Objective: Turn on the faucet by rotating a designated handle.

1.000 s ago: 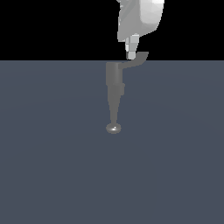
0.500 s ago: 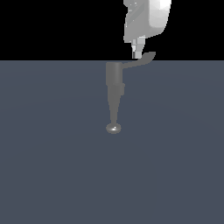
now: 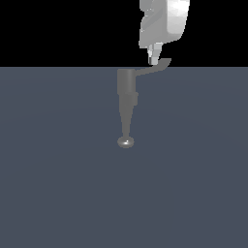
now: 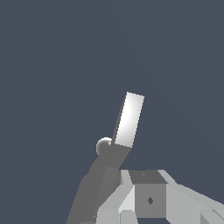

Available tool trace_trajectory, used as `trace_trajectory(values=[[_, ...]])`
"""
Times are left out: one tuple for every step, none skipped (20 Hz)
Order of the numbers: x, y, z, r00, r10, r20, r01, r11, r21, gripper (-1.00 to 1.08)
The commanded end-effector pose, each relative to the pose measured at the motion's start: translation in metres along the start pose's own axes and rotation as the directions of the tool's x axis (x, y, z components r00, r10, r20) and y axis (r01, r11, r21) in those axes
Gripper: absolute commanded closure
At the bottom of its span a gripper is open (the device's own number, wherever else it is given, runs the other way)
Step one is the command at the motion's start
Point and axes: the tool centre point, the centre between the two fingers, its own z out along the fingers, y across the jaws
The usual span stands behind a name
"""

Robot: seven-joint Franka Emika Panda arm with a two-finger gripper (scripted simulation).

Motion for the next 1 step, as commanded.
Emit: trace_trajectory(values=[[0.033, 0.0047, 0.0012, 0.999, 0.051, -0.006, -0.051, 0.999, 0.0, 1.08]])
